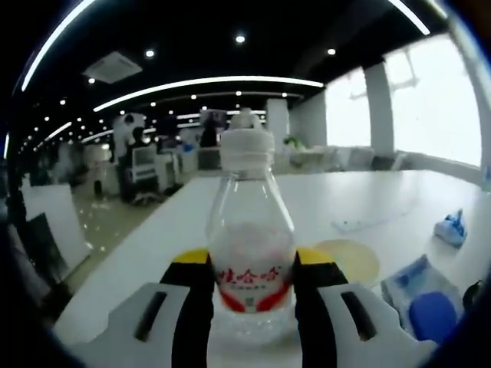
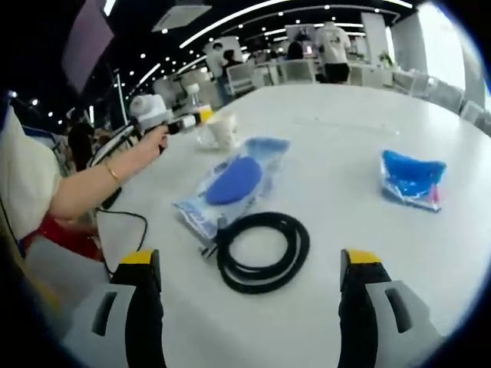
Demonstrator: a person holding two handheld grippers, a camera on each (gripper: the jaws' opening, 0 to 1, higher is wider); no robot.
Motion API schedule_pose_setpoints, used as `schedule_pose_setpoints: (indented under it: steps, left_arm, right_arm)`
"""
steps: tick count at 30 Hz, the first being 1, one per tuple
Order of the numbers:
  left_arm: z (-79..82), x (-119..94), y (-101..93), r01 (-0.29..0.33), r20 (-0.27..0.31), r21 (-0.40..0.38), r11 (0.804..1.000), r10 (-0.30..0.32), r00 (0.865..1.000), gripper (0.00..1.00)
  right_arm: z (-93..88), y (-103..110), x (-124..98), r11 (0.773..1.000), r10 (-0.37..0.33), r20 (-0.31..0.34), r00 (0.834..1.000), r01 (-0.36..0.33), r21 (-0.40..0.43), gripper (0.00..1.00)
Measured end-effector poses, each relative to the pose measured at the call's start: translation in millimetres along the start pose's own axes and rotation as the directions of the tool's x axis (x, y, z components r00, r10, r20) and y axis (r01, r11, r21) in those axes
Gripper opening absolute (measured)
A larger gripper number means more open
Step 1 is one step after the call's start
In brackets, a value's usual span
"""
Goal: Arrange the tabletop items into an orderly group along one side of the table until the central work area is clear of visible clutter.
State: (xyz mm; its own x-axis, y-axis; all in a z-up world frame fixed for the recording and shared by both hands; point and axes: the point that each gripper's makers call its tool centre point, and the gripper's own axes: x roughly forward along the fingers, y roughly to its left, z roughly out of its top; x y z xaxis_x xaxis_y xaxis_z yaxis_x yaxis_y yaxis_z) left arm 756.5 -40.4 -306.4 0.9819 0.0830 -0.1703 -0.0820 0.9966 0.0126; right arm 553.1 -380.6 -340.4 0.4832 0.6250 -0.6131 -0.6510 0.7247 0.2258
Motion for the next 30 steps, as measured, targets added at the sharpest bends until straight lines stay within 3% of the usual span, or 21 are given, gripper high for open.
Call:
schedule_pose_setpoints:
  steps: [22, 26, 27, 30]
  left_arm:
    - [-3.1, -1.0, 1.4, 0.034, -0.007, -0.017, 0.999, -0.034, 0.999, 0.38]
    - [19.0, -0.8, -2.9, 0.054, 0.076, -0.050, 0.997, -0.051, 0.996, 0.44]
    - [32.1, -2.2, -3.5, 0.060, 0.129, -0.057, 0.997, -0.052, 0.990, 0.45]
    - [36.9, -1.7, -0.7, 0.040, 0.100, -0.031, 0.999, -0.037, 0.994, 0.46]
  right_arm:
    - [-4.2, 3.2, 2.3, 1.000, 0.026, -0.024, 0.999, -0.025, 0.012, 0.93]
    - [-5.2, 5.0, 2.7, 1.000, 0.028, -0.029, 0.999, -0.028, 0.013, 0.94]
    - [-4.8, 5.2, 2.6, 0.999, 0.028, -0.027, 0.999, -0.028, 0.015, 0.94]
    - [-4.0, 5.3, 2.3, 0.999, 0.028, -0.024, 0.999, -0.027, 0.017, 0.94]
